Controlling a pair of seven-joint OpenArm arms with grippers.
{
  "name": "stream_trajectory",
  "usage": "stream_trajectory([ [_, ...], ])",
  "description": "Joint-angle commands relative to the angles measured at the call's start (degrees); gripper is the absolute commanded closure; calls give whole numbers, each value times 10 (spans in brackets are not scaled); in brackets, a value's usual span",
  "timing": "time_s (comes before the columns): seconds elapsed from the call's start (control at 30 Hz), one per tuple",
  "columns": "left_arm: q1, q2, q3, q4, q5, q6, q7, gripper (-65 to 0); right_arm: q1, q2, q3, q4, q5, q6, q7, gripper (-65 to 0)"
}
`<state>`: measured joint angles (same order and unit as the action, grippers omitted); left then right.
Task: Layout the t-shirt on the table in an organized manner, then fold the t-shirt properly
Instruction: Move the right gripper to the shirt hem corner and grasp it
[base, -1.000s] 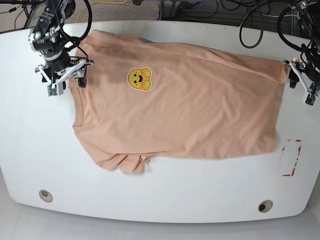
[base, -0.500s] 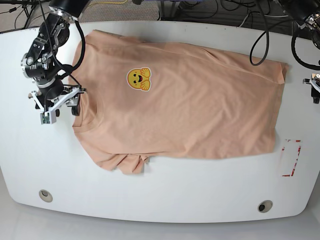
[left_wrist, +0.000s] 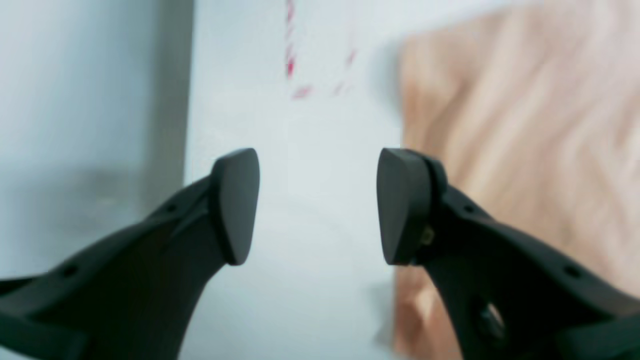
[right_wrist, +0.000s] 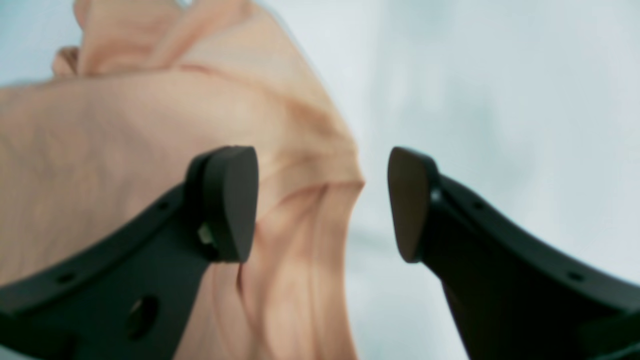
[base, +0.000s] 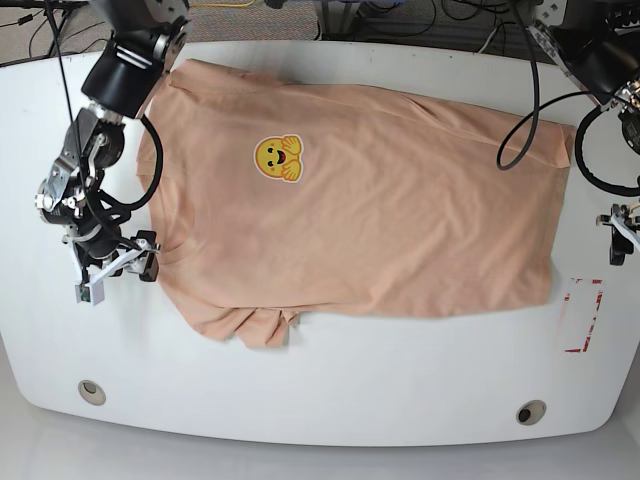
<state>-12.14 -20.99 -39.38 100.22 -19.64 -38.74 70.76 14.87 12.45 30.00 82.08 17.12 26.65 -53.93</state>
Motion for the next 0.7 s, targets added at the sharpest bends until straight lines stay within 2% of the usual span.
stream_trajectory([
  [0.0, -33, -11, -1, -37, -1, 13, -20, -346, 51, 31, -15, -83, 6, -1, 54, -393],
  [0.23, -55, -11, -1, -89, -1, 13, -65, -346, 100, 70, -106, -243, 11, -1, 161, -393],
  [0.43, -52, -11, -1, -95, -1, 13, -68, -346, 130, 82, -124, -356, 6, -1, 236, -393],
  [0.57, -51, -12, -3, -95, -1, 13, -68, -346, 139, 83, -125, -388, 6, 0, 258, -393],
  [0.67, -45, -13, -6, -95, -1, 13, -68, -346, 142, 82, -125, -395, 6, 18, 257, -393],
])
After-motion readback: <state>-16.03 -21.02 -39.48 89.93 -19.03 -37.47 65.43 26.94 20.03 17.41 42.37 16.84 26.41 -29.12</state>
